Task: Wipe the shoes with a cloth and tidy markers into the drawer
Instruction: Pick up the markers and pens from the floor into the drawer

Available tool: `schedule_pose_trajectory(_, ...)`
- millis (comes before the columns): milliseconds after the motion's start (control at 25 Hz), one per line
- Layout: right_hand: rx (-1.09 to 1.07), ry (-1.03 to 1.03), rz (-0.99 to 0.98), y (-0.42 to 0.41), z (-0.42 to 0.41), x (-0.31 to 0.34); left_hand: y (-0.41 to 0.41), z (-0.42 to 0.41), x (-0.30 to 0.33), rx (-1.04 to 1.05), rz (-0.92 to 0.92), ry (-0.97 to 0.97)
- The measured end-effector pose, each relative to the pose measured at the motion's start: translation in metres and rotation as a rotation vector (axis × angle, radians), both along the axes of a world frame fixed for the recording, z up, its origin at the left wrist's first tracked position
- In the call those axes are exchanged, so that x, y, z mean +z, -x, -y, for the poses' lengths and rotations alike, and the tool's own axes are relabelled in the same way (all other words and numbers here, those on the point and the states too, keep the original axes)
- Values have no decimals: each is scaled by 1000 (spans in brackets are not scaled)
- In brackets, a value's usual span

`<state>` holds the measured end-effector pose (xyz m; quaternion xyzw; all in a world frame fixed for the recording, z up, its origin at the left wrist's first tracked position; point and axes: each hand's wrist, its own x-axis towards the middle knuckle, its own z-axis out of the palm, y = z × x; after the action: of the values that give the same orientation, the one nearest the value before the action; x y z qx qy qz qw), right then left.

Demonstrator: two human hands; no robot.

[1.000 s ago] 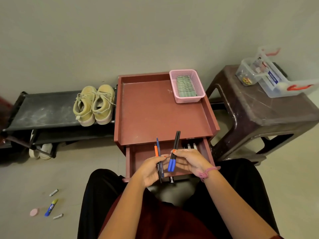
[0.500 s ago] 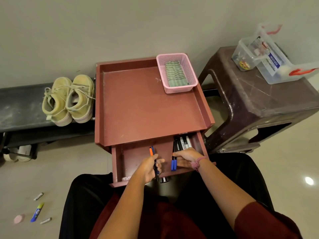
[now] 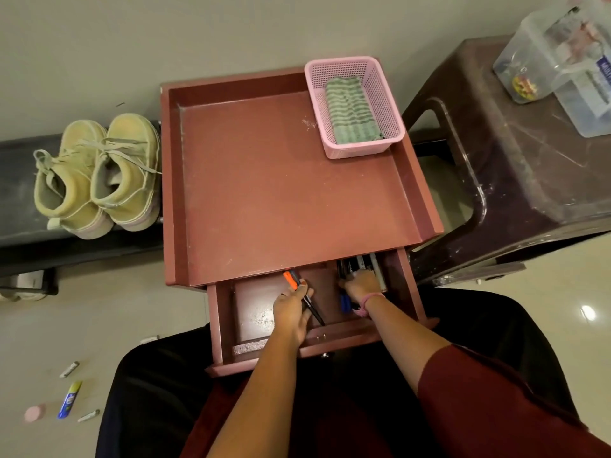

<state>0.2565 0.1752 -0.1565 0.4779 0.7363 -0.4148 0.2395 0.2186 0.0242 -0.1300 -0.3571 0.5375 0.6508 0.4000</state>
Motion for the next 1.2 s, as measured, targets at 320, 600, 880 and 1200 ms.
schedule_pose_trajectory(320, 236, -322, 140, -4, 13, -14, -4, -10, -16, -57, -16, 113)
schedule_pose_trajectory(600, 145, -379, 143, -8, 8, -9, -7, -5, -18, -12, -17, 87)
schedule_pose_trajectory(880, 110, -198, -15, -9, 3, -2, -9, -3, -7, -26, -33, 42)
schedule_pose_trajectory(1200, -76, 418, -262, -14, 30, 20, -13, -3, -6, -249, -167, 68)
